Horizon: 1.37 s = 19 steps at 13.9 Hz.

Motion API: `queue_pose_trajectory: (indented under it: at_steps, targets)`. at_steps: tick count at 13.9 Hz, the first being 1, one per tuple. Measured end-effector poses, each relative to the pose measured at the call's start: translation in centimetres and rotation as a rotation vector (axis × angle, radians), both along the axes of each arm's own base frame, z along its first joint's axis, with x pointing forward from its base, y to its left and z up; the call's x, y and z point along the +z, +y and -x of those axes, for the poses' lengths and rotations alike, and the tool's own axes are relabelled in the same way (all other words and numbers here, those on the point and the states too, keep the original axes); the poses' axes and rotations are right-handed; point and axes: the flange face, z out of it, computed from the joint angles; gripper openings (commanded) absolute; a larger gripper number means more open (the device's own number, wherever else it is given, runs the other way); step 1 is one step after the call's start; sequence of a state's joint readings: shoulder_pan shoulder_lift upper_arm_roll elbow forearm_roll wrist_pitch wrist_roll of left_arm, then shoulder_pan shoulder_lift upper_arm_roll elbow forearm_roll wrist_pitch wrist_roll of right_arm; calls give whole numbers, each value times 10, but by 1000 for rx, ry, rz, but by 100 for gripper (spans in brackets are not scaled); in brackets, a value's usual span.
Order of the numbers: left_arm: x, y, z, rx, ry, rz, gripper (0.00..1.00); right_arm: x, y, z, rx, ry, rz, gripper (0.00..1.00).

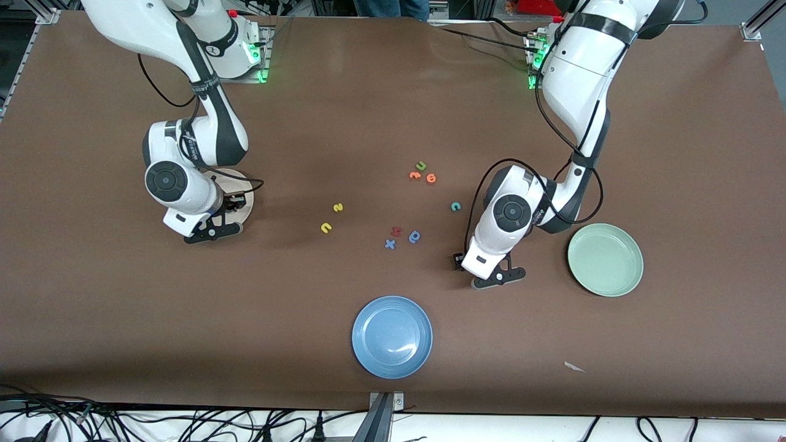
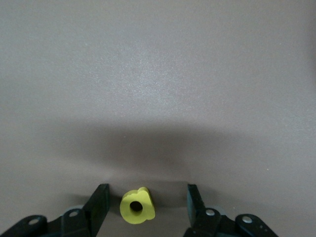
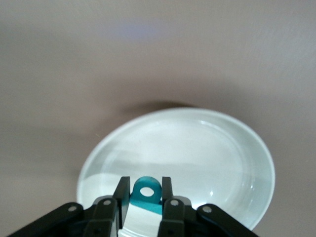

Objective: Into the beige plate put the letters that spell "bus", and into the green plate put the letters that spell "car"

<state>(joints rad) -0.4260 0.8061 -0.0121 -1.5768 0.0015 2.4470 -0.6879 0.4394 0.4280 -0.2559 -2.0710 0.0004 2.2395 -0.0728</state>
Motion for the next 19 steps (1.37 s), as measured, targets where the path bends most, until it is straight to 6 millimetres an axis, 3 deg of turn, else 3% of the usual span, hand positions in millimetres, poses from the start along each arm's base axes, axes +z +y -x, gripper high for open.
queue_pose_trajectory:
  at_steps: [3,5,7,9,10,12,14,19]
  targets:
    - [1,1,-1,-2,6,-7,64,-9,-5,1,11,8,3,99]
    - [1,1,0,-3,15,-12,60,12,5,-15,4,-34,-7,99]
    - [1,1,0,-3,23,-16,59,46,39,-32,-48,-71,-12,94]
    - [1,1,0,-5,27,-19,55,71,96,-37,-162,-110,-5,91]
    - [1,0,1,-7,29,-21,50,71,125,-34,-232,-120,-4,89]
    - [2,-2,2,-10,30,-21,44,58,173,-31,-373,-110,-32,83]
    - [2,-3,2,-11,31,-22,38,42,203,-35,-446,-84,-69,80]
    - [4,-2,1,-6,33,-24,25,-1,229,-45,-656,-158,-91,75]
